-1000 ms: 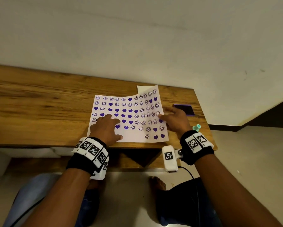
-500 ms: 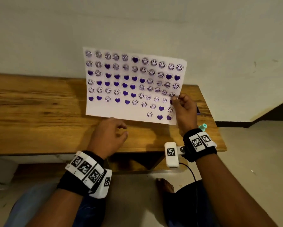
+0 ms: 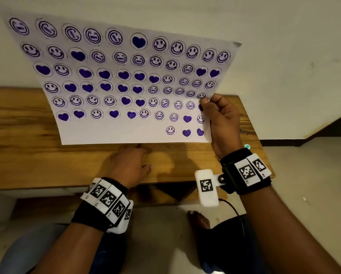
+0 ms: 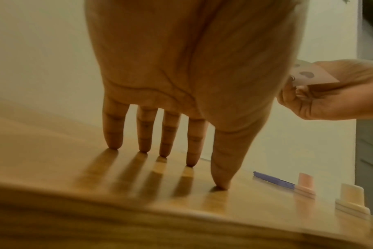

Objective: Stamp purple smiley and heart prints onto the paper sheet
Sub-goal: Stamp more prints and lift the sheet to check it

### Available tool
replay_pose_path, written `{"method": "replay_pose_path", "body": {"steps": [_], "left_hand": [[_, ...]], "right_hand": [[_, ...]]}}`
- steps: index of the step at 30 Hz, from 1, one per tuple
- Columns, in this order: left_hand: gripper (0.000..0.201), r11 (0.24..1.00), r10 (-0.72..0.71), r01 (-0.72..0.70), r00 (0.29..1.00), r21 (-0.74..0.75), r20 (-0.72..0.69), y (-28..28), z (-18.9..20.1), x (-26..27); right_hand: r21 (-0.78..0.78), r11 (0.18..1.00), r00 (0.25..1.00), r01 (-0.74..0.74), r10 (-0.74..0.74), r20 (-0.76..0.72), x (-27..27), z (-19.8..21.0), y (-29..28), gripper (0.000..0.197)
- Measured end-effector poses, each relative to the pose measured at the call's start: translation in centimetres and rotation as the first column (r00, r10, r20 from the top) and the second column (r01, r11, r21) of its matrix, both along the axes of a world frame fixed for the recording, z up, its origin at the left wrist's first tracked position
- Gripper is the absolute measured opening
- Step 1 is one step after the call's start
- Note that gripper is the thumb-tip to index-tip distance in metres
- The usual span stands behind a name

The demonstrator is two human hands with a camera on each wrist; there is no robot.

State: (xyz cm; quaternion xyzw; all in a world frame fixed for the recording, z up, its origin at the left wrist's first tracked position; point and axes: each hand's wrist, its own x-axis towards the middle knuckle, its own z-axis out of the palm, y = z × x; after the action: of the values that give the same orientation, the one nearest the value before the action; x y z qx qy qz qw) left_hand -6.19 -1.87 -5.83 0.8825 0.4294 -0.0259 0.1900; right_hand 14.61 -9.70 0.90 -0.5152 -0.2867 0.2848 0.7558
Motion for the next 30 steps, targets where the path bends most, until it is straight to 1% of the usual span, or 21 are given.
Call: {"method": "replay_pose_path", "body": {"steps": [5,9,12,13,15,16,17,18,19,21,22,24,25,27,30], "left_hand": [[0.051,1.000,-0.007,0.007,1.000,0.024,0.017,0.1,0.1,-0.1],[0.053,1.000,-0.018,0.018,1.000,0.020,-0.005,0.1,0.2,-0.1],[0.054,0.999,-0.037,0.037,0.999,0.023,-0.005,0.1,0.3,-0.3],[0.054,0.999,-0.048,0.049,0.999,0.021,-0.011,0.1,0.5,-0.4],[0.051,0.996,-0.091,0.091,0.996,0.012,-0.023,-0.2,0.8,-0.3],[0.049,0.994,-0.108,0.108,0.994,0.006,-0.007,-0.5,1.1,-0.3],[0.046,0.993,-0.120,0.120,0.992,-0.005,0.035,-0.8,1.4,-0.3],[0.043,0.990,-0.133,0.136,0.986,-0.025,0.098,-1.2,1.8,-0.2],[0.039,0.986,-0.151,0.161,0.975,-0.050,0.166,-1.7,2.2,-0.1],[0.027,0.973,-0.193,0.221,0.943,-0.073,0.272,-2.6,3.1,0.1],[0.021,0.970,-0.200,0.233,0.926,-0.068,0.322,-2.8,3.4,0.2],[0.015,0.981,-0.163,0.192,0.896,-0.030,0.413,-2.7,3.8,0.2],[0.015,0.988,-0.131,0.153,0.883,-0.011,0.450,-2.4,3.8,0.0],[0.018,0.997,-0.074,0.073,0.852,0.022,0.518,-1.7,3.8,-0.4],[0.019,0.997,-0.025,-0.027,0.769,0.071,0.638,-1.0,3.8,-0.7]], "right_hand": [[0.016,1.000,1.000,-0.010,0.010,-0.018,0.0,0.1,-0.1,0.014],[0.000,1.000,1.000,0.010,-0.010,-0.008,0.2,-0.1,0.1,0.012],[-0.017,1.000,0.998,0.024,-0.025,-0.051,0.5,-0.4,0.2,0.012],[-0.045,0.998,0.997,0.040,-0.043,-0.063,0.6,-0.5,0.2,0.015],[-0.162,0.984,0.997,0.074,-0.079,-0.022,0.9,-0.8,0.1,0.022],[-0.203,0.976,0.996,0.081,-0.084,-0.008,1.0,-1.1,0.0,0.023],[-0.206,0.976,0.994,0.074,-0.089,-0.065,1.1,-1.5,-0.1,0.022],[-0.214,0.974,0.979,0.078,-0.115,-0.168,1.1,-1.7,-0.1,0.021],[-0.242,0.966,0.967,0.092,-0.145,-0.209,1.3,-2.1,-0.1,0.019],[-0.273,0.954,0.944,0.123,-0.197,-0.263,1.4,-2.4,0.1,0.017],[-0.296,0.947,0.944,0.123,-0.204,-0.260,1.5,-2.7,0.1,0.021],[-0.360,0.927,0.938,0.104,-0.212,-0.275,1.3,-3.0,0.2,0.025],[-0.398,0.912,0.943,0.096,-0.211,-0.256,1.4,-3.3,0.1,0.022],[-0.474,0.876,0.973,0.085,-0.176,-0.151,1.4,-4.1,-0.1,0.013],[-0.583,0.806,0.995,0.104,-0.090,0.053,1.3,-5.1,-0.2,0.019]]}}
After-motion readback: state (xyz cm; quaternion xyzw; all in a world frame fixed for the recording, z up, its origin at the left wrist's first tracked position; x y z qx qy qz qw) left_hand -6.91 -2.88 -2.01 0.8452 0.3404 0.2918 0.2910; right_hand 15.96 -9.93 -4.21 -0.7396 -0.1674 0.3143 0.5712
